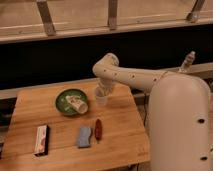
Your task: Pick up the ceramic cup
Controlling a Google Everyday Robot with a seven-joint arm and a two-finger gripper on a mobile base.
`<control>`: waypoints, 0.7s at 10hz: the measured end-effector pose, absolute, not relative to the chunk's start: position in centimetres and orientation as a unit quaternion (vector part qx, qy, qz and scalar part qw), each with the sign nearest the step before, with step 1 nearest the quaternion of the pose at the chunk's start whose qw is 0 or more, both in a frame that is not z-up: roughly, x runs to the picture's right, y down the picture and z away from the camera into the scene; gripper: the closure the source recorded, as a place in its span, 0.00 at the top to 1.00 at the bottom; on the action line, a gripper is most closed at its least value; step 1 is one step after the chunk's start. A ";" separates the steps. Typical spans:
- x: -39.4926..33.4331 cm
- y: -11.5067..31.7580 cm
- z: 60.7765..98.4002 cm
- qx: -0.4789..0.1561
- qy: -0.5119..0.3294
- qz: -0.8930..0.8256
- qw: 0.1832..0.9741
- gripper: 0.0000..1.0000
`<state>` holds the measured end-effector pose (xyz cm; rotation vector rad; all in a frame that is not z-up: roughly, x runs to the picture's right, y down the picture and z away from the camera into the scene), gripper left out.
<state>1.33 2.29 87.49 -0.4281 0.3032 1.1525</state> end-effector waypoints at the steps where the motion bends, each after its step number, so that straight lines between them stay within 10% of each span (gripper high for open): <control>1: 0.8 2.5 87.2 -0.209 0.136 0.537 0.806 0.10; 7: -0.1 -0.9 81.8 -0.247 0.068 0.555 0.791 0.00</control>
